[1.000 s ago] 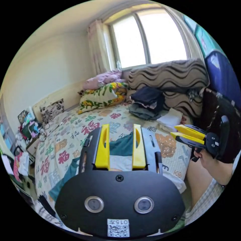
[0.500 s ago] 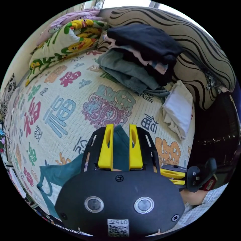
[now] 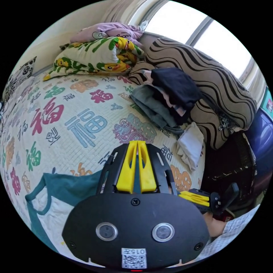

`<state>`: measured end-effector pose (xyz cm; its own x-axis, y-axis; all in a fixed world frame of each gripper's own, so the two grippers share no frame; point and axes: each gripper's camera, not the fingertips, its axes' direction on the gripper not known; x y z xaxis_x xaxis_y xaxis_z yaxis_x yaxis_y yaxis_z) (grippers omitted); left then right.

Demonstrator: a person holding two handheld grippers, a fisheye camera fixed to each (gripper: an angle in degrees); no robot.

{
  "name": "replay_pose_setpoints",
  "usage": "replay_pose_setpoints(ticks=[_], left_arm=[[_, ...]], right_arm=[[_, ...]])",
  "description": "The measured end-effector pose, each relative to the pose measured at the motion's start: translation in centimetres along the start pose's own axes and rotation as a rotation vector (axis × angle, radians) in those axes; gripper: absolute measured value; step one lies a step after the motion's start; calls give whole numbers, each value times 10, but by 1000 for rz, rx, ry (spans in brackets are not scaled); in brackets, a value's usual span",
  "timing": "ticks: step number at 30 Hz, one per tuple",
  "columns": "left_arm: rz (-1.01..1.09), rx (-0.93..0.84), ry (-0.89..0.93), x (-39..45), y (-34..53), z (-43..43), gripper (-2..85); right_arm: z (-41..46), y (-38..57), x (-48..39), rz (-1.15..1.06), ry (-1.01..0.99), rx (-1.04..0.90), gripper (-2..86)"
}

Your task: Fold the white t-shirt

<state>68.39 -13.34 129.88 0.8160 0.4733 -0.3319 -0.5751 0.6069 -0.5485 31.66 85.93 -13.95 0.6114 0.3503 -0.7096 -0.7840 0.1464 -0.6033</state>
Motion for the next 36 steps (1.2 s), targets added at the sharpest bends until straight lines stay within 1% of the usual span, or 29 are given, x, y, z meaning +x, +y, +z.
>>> replay_pose_setpoints(ticks=[1,3,4,6,10,12,14,16,18,19,21,22,24,25,26,27,28,30,32,33,35,36], left_arm=[[11,-22,-6,0,0,2,7],[94,-116,-43,10,-4,28,55],[113,-141,-52,14,-5,38,65],[170,-203,-51,28,-10,79,82],[186,-260,-9,43,-16,141,77],[233,-335,-124,48,-11,176,54],[230,-297,-121,42,-4,176,28],[194,-227,-90,28,5,160,12],[123,-82,-60,1,28,115,4],[100,-39,-45,-7,36,101,3],[9,144,25,-45,80,39,1],[-12,184,30,-55,93,23,0],[-77,298,24,-93,153,-37,-1],[-93,320,21,-102,169,-50,-1],[-130,361,18,-121,205,-74,-2],[-166,386,14,-139,242,-92,-3],[-184,389,4,-148,260,-99,-3],[-285,371,-43,-182,332,-110,-4],[-380,332,-37,-208,382,-103,-3],[-440,294,-49,-222,412,-94,-1],[-526,272,-68,-237,448,-87,7],[-554,281,-61,-242,465,-86,14]], right_arm=[[2,-2,-1,3,14,-5,-6],[8,-2,3,40,-1,-26,-6],[13,-2,8,74,-14,-37,-6],[18,-5,16,115,-36,-59,-6],[17,-24,28,132,-71,-63,-6],[16,-31,30,129,-84,-67,-6],[15,-41,31,118,-77,-71,-6],[12,-49,30,113,-78,-67,-5],[8,-55,26,95,-74,-53,-5],[2,-60,21,77,-80,-32,-5],[-8,-71,11,41,-90,0,-5],[-17,-79,1,1,-95,23,-5],[-32,-89,-17,-69,-100,64,-5],[-40,-95,-31,-127,-117,80,-5],[-45,-100,-47,-187,-146,85,-4],[-47,-103,-55,-217,-167,82,-4],[-48,-108,-73,-276,-215,64,-4],[-44,-114,-99,-339,-278,16,-4],[-25,-113,-130,-383,-312,-132,-2],[-19,-112,-135,-389,-318,-174,-2],[-2,-101,-151,-399,-327,-336,1],[-2,-99,-153,-394,-314,-358,2]])
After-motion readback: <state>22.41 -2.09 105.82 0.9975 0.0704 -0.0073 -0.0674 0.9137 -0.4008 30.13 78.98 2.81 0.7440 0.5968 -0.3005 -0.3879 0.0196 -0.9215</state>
